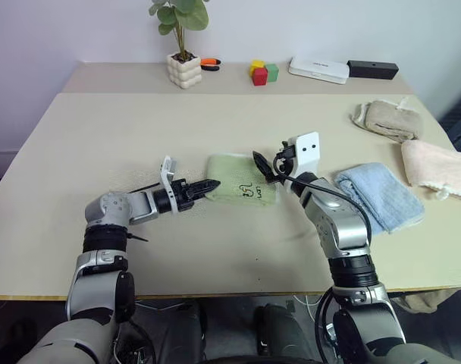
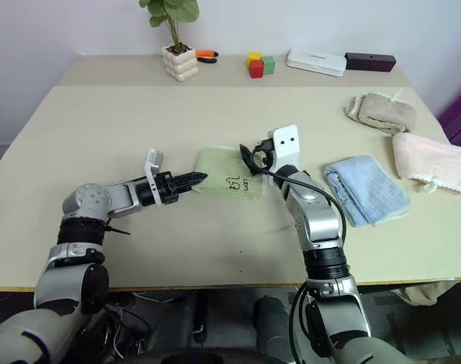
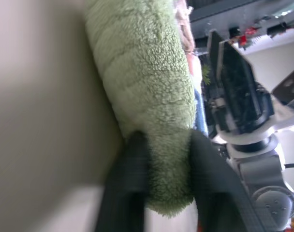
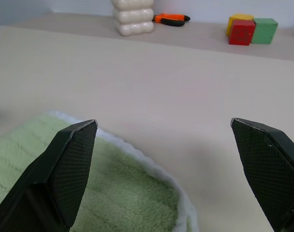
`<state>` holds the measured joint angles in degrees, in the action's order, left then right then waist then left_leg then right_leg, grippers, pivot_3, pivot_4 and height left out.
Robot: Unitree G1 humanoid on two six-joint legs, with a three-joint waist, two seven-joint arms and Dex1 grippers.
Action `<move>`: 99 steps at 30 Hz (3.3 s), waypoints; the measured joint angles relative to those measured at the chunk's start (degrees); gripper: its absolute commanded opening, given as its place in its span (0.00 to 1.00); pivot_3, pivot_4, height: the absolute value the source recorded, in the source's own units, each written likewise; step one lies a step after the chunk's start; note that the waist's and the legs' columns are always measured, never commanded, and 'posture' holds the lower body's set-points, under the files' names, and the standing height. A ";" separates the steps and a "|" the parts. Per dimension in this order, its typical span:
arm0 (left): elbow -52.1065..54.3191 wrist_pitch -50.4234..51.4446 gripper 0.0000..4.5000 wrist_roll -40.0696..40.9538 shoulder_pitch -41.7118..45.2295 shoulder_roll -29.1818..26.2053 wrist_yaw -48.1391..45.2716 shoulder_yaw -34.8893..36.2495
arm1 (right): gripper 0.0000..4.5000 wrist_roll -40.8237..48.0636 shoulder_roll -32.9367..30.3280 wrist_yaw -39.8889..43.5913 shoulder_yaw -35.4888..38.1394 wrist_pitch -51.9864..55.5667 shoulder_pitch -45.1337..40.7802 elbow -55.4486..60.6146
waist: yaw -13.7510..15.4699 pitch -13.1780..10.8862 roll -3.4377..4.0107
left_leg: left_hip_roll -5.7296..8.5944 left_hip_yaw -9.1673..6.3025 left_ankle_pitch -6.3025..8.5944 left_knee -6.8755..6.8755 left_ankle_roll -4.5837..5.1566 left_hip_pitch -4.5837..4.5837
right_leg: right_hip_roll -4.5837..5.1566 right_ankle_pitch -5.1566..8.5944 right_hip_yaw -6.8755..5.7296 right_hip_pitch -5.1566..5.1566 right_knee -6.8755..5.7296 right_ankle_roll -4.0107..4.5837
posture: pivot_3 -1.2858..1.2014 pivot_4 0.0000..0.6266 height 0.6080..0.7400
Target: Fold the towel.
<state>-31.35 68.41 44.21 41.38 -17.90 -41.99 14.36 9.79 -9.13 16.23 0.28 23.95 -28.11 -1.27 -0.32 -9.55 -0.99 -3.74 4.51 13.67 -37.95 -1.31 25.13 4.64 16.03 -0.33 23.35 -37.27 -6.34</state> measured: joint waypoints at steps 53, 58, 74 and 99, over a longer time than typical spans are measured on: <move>33.53 -54.15 0.01 9.65 -21.48 18.55 52.71 30.98 | 1.00 24.82 -28.36 39.04 4.85 11.59 10.63 14.32 | 0.13 -0.15 -0.38 | 0.12 0.00 -0.03 0.65 -0.07 -0.64 | -0.01 0.06 0.18 -0.33 0.32 0.12 | 0.52 0.24 0.96; 33.53 -53.93 0.01 10.25 -21.96 19.15 53.30 28.22 | 1.00 27.05 -27.34 39.31 6.80 10.69 10.52 14.37 | 0.53 -0.15 -0.37 | 0.12 0.00 -0.03 0.65 -0.07 -0.64 | -0.03 0.06 0.18 -0.33 0.32 0.12 | 0.52 0.24 0.96; 33.72 -52.41 0.33 12.73 -23.39 19.11 54.92 24.52 | 1.00 26.65 -26.72 41.56 6.80 0.92 11.51 17.91 | 1.01 -0.15 -0.38 | 0.12 -0.01 -0.03 0.58 -0.07 -0.64 | -0.03 0.12 0.17 -0.37 0.33 0.22 | 0.52 0.24 0.96; 35.58 -36.99 0.99 7.74 -23.09 -6.36 20.29 -3.06 | 1.00 24.34 -24.59 41.68 5.39 -3.21 8.12 10.64 | 0.92 -0.12 -0.28 | 0.12 0.00 -0.09 0.81 -0.20 -0.69 | -0.08 0.18 0.16 -0.25 0.37 0.38 | 0.52 0.24 0.96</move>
<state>4.23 31.42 51.95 18.29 -24.26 -21.70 11.30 34.13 -33.72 57.90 5.67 20.74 -19.99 9.37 0.60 -9.66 -1.27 -3.62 4.52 13.58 -37.13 -1.51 24.44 4.56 16.21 -0.17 23.10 -36.90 -5.97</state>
